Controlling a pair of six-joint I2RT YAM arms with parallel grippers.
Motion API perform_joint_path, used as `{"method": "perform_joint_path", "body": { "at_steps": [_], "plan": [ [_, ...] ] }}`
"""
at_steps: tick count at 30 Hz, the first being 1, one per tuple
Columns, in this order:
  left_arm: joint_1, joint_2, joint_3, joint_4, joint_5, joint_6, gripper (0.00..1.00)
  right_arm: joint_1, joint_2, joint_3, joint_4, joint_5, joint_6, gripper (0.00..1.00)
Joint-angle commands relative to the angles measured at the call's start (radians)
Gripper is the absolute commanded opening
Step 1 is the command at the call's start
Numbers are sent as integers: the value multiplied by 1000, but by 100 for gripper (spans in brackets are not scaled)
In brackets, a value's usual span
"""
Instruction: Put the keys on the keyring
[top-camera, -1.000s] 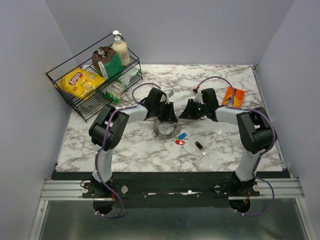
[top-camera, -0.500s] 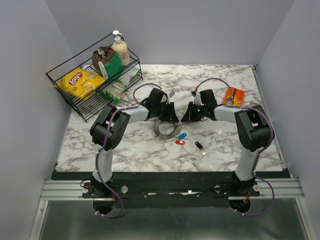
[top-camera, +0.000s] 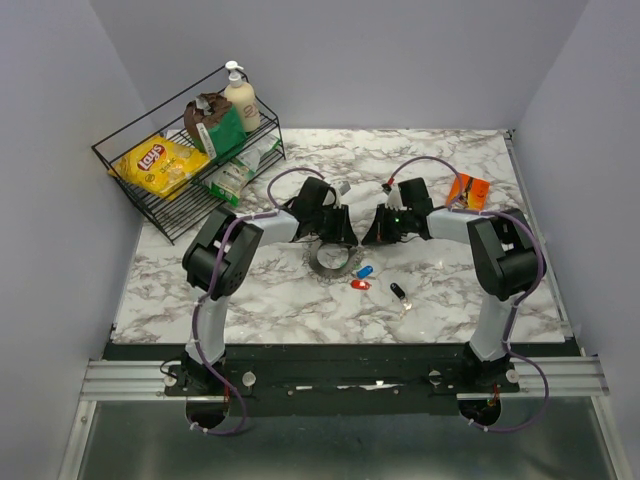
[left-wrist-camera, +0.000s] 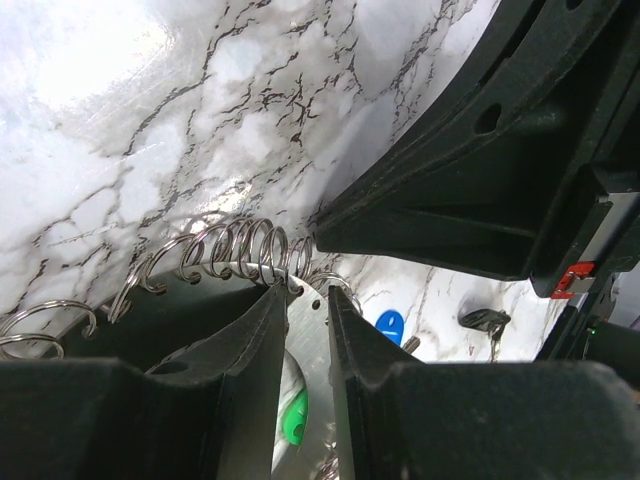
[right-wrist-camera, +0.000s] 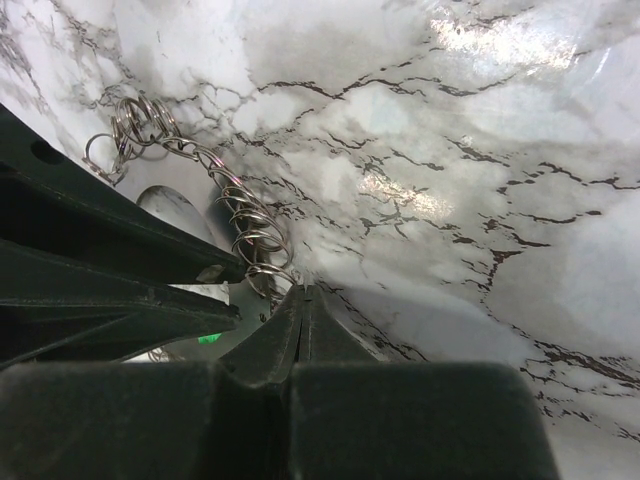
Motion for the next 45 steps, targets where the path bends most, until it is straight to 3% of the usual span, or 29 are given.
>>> {"method": "perform_joint_path", "body": {
  "at_steps": [1, 15, 21, 31, 36, 41, 45],
  "plan": [
    [-6, 30, 18, 6, 29, -6, 32, -1, 26, 18, -31, -19, -11, 2],
    [-20, 57, 55, -20, 23, 22, 32, -1, 14, 13, -14, -54, -8, 2],
    [-20, 45, 57, -40, 11, 43, 23, -1, 13, 13, -13, -49, -11, 2],
    [-20, 14, 46, -62, -31, 92, 0, -1, -49, -5, -23, -8, -26, 6],
    [-19, 5, 35, -62, -35, 103, 0, -1, -110, -23, -37, 27, -36, 9],
    [-19, -28, 3, -45, -23, 131, 0, -1, -164, -33, -49, 38, -48, 18],
    [-15, -79, -40, -5, -3, 146, 0, -1, -208, -60, -46, 61, -62, 42]
  ]
}}
